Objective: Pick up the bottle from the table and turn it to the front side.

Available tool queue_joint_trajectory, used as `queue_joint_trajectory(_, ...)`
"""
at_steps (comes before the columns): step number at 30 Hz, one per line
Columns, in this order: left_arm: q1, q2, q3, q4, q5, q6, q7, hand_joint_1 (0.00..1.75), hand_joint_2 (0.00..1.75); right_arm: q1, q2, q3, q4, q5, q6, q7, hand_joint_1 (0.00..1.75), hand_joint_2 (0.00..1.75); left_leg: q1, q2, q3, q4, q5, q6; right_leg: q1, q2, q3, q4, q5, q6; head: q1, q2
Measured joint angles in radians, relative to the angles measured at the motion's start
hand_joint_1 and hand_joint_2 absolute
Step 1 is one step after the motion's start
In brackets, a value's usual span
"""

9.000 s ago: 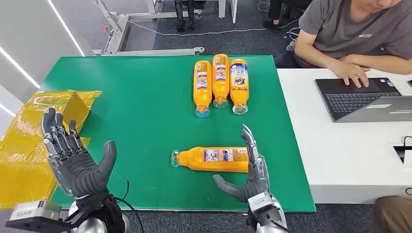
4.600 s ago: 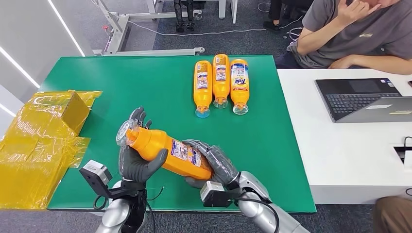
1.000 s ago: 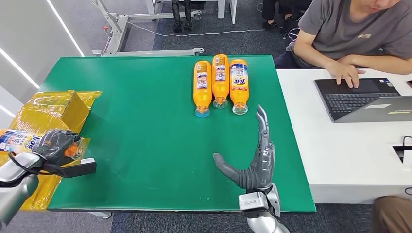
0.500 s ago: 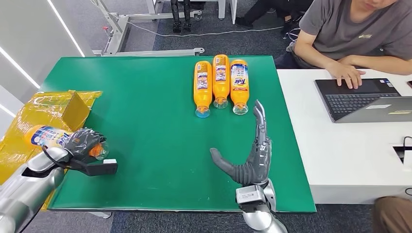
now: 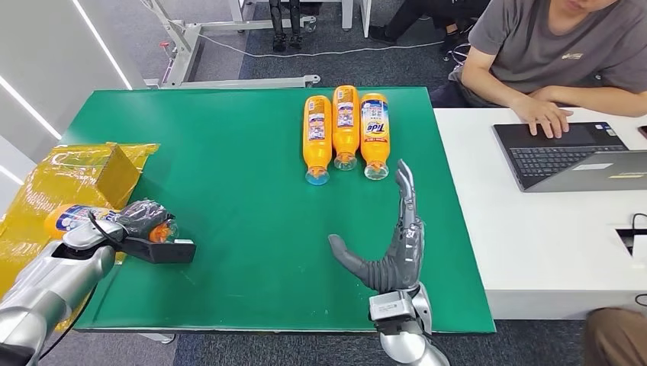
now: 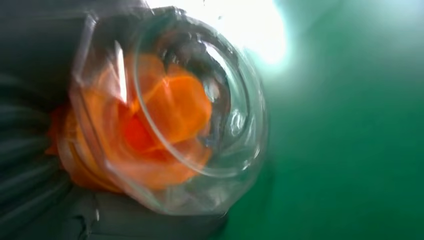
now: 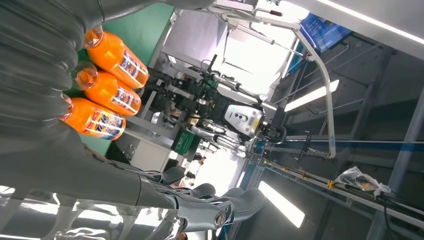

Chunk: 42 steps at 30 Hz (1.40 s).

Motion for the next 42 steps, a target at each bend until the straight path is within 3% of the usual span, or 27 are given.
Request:
queue_joint_trajectory(6,-0.004,0.024,-0.013,0.03,0.005,0.009,0.01,1.75,1.75,-0.005,-0.009,0.006,0.003,-0.02,0.0,0.0,0.0,1.75,0.0,0.0,0.0,0.0,0.0,0.0,0.0,0.0,0.0,0.0,0.0,0.0,0.0,0.0)
queue_joint_trajectory(10,-0.001,0.034,-0.014,0.032,0.014,0.018,0.01,0.0,1.75,-0.008,-0.013,0.017,0.004,-0.025,0.0,0.0,0.0,1.75,0.0,-0.001,0.0,0.0,0.0,0.0,0.0,-0.001,0.0,0.0,0.0,0.0,0.0,0.0)
queue_joint_trajectory(20,-0.012,0.026,-0.014,0.032,0.076,-0.032,0.0,0.0,1.75,-0.003,-0.014,0.018,0.004,0.014,0.0,0.0,0.0,1.75,0.0,-0.001,0.002,0.0,0.0,0.0,0.0,-0.001,0.002,0.0,0.0,0.0,0.0,0.0)
queue_joint_trajectory(31,-0.018,0.051,-0.013,0.018,0.154,-0.143,-0.08,0.0,1.75,0.027,-0.021,0.017,-0.007,0.021,0.0,0.0,0.0,1.75,0.0,-0.001,0.002,0.0,0.0,-0.001,0.0,-0.001,0.001,0.0,0.0,0.0,0.0,0.0)
queue_joint_trajectory(36,0.0,0.123,-0.013,-0.098,0.244,-0.224,-0.079,0.0,1.75,0.041,-0.025,0.013,-0.016,0.028,-0.001,0.0,0.0,1.75,0.0,0.0,0.002,0.0,0.0,-0.001,0.0,0.0,0.001,0.0,0.0,0.0,0.0,0.0)
queue_joint_trajectory(42,0.015,0.253,-0.013,-0.347,0.318,-0.202,-0.023,0.0,1.75,0.05,-0.027,0.007,-0.021,0.027,-0.001,0.0,0.0,1.75,0.0,-0.001,0.001,0.0,0.0,-0.001,0.0,-0.001,0.0,0.0,0.0,0.0,0.0,0.0)
